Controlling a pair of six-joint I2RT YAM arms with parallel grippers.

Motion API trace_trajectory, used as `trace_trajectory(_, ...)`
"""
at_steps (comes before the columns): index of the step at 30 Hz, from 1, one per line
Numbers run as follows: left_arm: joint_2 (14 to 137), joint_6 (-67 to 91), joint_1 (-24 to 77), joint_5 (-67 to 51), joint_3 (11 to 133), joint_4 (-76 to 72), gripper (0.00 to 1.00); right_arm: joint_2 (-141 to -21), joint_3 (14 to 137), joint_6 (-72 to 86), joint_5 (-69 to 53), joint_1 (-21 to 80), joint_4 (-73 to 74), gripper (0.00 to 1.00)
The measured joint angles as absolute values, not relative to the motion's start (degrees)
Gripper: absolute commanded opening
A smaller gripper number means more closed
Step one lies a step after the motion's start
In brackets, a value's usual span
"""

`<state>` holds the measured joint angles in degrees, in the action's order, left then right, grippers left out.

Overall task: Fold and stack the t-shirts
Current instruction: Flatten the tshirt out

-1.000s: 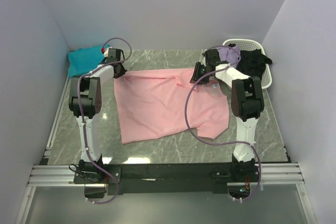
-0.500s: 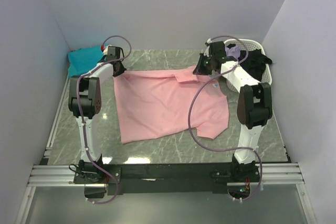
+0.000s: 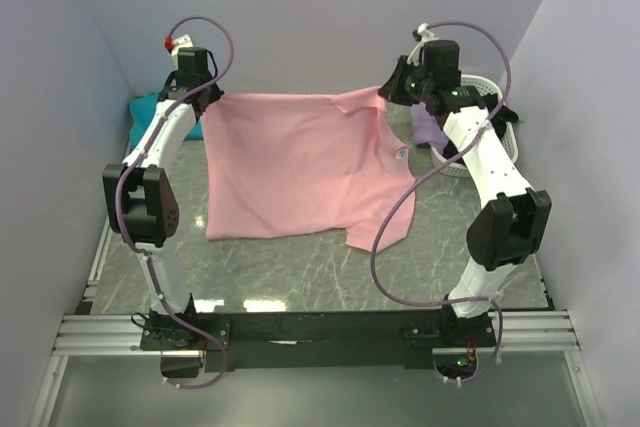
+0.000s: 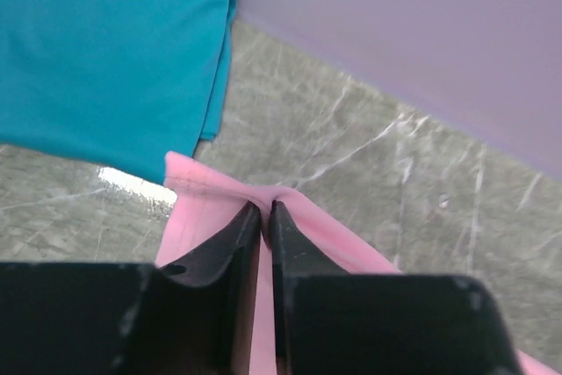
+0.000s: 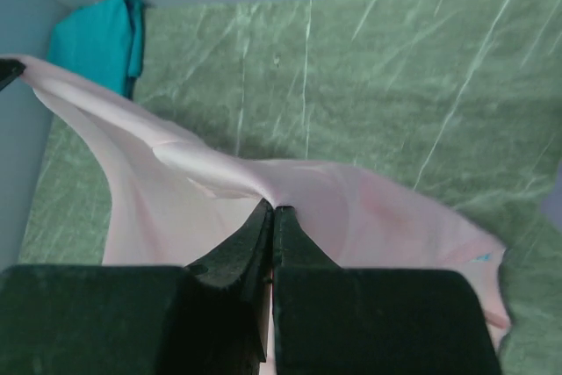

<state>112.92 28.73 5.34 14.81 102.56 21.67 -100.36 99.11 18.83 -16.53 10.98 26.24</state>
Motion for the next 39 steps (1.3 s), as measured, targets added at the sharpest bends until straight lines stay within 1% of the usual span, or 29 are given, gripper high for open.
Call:
trace_trajectory(1, 112.1, 28.5, 5.2, 14.8, 102.6, 21.7, 0.09, -100.1, 100.1, 18.7, -16.1, 11.0, 26.3, 0.0)
trace_trajectory(3, 111.5, 28.1, 4.8, 14.7, 103.0, 21.6, 0.15, -100.7, 103.5, 18.3, -15.5, 11.0, 27.4, 0.0)
trace_trajectory(5, 112.1, 27.9, 4.7, 14.7, 103.6, 21.8, 0.1, -102.5, 107.3, 18.1, -15.1, 11.0, 28.1, 0.0)
trace_trajectory(7, 114.2, 27.8, 4.6, 14.6, 104.7, 21.8, 0.11, -105.5, 110.4, 17.9, -14.7, 11.0, 28.5, 0.0)
trace_trajectory(9, 116.5, 27.6, 4.6, 14.6, 105.3, 21.3, 0.1, -109.6, 113.6, 17.7, -14.4, 11.0, 29.1, 0.0)
trace_trajectory(10, 118.1, 27.6, 4.5, 14.7, 105.3, 21.2, 0.05, -112.7, 115.7, 17.6, -14.2, 11.0, 29.8, 0.0)
trace_trajectory(12, 120.9, 27.4, 4.4, 14.9, 105.3, 21.3, 0.03, -118.1, 118.9, 17.4, -13.6, 11.0, 30.9, 0.0)
trace_trajectory(16, 127.3, 26.4, 3.9, 14.9, 107.0, 21.8, 0.05, -128.9, 124.5, 16.7, -11.9, 10.9, 35.0, 0.0)
trace_trajectory(20, 131.4, 26.0, 3.2, 14.6, 109.0, 21.5, 0.07, -134.8, 126.5, 16.6, -11.7, 10.7, 36.9, 0.0)
trace_trajectory(23, 133.1, 25.9, 2.9, 13.9, 110.3, 20.8, 0.07, -136.3, 126.5, 16.7, -12.3, 10.3, 37.0, 0.0)
trace_trajectory(25, 134.0, 25.9, 2.6, 13.1, 111.6, 20.5, 0.02, -136.3, 126.7, 16.9, -12.6, 10.0, 36.9, 0.0)
trace_trajectory(26, 134.6, 25.9, 2.5, 12.5, 112.6, 20.4, 0.01, -136.3, 127.3, 16.9, -12.9, 9.8, 36.7, 0.0)
trace_trajectory(31, 135.7, 25.6, 2.0, 10.0, 115.2, 18.9, 0.01, -136.3, 132.6, 17.0, -14.5, 8.9, 35.7, 0.0)
trace_trajectory(35, 135.6, 25.2, 1.7, 7.2, 115.8, 18.9, 0.01, -134.6, 132.9, 16.8, -16.1, 8.6, 34.3, 0.0)
trace_trajectory(39, 135.7, 24.2, 1.2, 3.9, 123.8, 23.7, 0.01, -132.5, 133.8, 16.4, -17.2, 8.6, 34.7, 0.0)
